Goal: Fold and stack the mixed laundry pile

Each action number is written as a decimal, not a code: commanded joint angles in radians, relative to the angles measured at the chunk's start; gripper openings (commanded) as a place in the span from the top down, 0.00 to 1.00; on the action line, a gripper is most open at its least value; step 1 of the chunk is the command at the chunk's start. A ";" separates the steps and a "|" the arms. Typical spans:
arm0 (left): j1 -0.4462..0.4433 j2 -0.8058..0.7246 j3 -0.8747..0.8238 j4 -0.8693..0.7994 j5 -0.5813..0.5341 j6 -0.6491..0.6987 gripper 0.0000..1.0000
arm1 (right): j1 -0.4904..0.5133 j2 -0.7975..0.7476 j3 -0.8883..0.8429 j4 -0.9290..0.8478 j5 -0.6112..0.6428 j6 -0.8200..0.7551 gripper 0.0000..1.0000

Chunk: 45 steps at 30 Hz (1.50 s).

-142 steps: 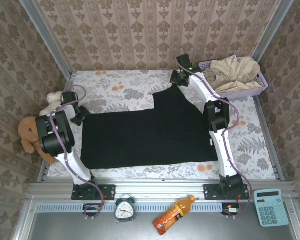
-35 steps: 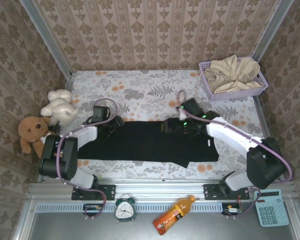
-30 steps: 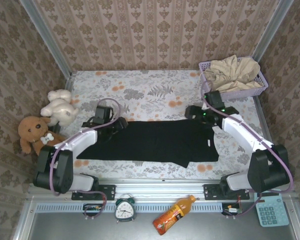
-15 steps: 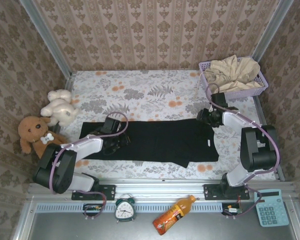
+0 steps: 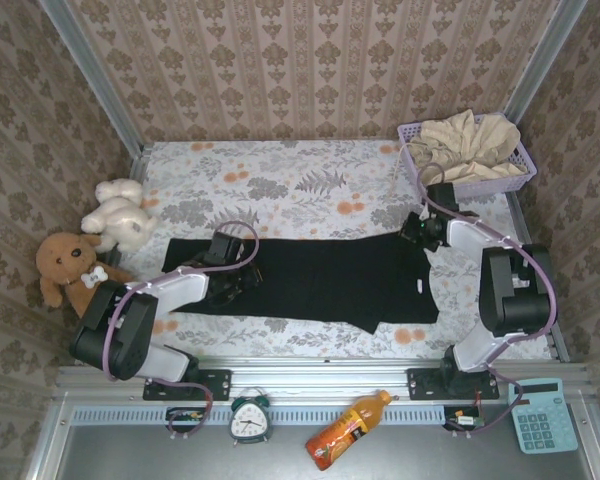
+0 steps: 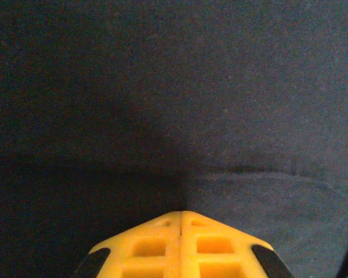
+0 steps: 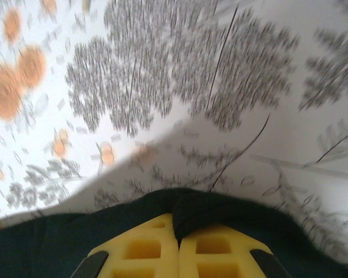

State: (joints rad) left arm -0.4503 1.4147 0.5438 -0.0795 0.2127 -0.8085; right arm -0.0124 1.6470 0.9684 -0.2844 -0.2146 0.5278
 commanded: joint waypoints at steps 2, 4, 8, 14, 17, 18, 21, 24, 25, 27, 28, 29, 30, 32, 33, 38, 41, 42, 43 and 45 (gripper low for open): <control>0.001 0.034 -0.020 -0.115 -0.072 0.024 0.96 | -0.083 0.125 0.144 -0.013 -0.016 0.031 0.90; 0.001 0.032 -0.024 -0.115 -0.075 0.024 0.96 | -0.096 0.204 0.215 -0.026 -0.058 0.043 0.85; 0.001 0.031 -0.020 -0.106 -0.076 0.018 0.96 | -0.097 0.276 0.271 -0.048 -0.127 0.041 0.44; 0.002 0.036 0.010 -0.113 -0.060 0.022 0.88 | -0.087 0.152 0.138 -0.028 -0.142 0.008 0.32; 0.001 0.018 0.065 -0.166 -0.033 0.036 0.76 | -0.044 0.068 0.076 -0.066 -0.100 -0.017 0.34; 0.001 -0.004 0.089 -0.186 -0.029 0.040 0.70 | -0.019 0.038 0.057 -0.087 -0.072 -0.026 0.34; -0.029 -0.085 0.153 -0.244 -0.064 0.073 0.60 | 0.059 -0.040 -0.001 -0.138 0.000 -0.027 0.45; -0.030 -0.130 0.180 -0.247 -0.112 0.132 0.67 | 0.150 -0.077 -0.060 -0.150 0.023 0.001 0.67; -0.025 -0.127 0.182 -0.232 -0.127 0.158 0.73 | 0.184 -0.086 -0.085 -0.138 0.023 0.016 0.71; -0.011 -0.094 0.174 -0.174 -0.141 0.217 0.93 | 0.245 -0.093 -0.122 -0.105 0.040 0.053 1.00; 0.016 -0.062 0.175 -0.153 -0.159 0.232 1.00 | 0.272 -0.088 -0.139 -0.076 0.046 0.074 1.00; 0.033 -0.029 0.176 -0.132 -0.162 0.240 1.00 | 0.287 -0.073 -0.145 -0.053 0.041 0.092 1.00; 0.051 0.012 0.174 -0.101 -0.150 0.245 1.00 | 0.294 -0.049 -0.141 -0.039 0.033 0.110 1.00; 0.075 0.078 0.183 -0.074 -0.130 0.238 1.00 | 0.297 0.006 -0.114 -0.028 0.032 0.127 1.00; 0.081 0.103 0.185 -0.062 -0.130 0.240 1.00 | 0.297 0.034 -0.088 -0.031 0.048 0.129 1.00; 0.102 0.165 0.182 -0.113 -0.161 0.256 1.00 | 0.281 0.201 0.109 -0.077 0.142 0.108 0.93; 0.103 0.154 0.139 -0.145 -0.130 0.231 1.00 | 0.268 0.323 0.286 -0.117 0.124 0.096 0.89; 0.098 0.138 0.116 -0.148 -0.105 0.204 1.00 | 0.264 0.374 0.360 -0.135 0.114 0.091 0.88; 0.087 0.119 0.091 -0.151 -0.076 0.172 1.00 | 0.265 0.424 0.431 -0.152 0.112 0.083 0.87; 0.048 0.072 0.054 -0.153 -0.029 0.093 1.00 | 0.263 0.516 0.576 -0.198 0.110 0.073 0.83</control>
State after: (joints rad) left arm -0.3660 1.5150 0.6693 -0.1280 0.1093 -0.6277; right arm 0.2562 2.0682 1.4155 -0.4065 -0.1371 0.6239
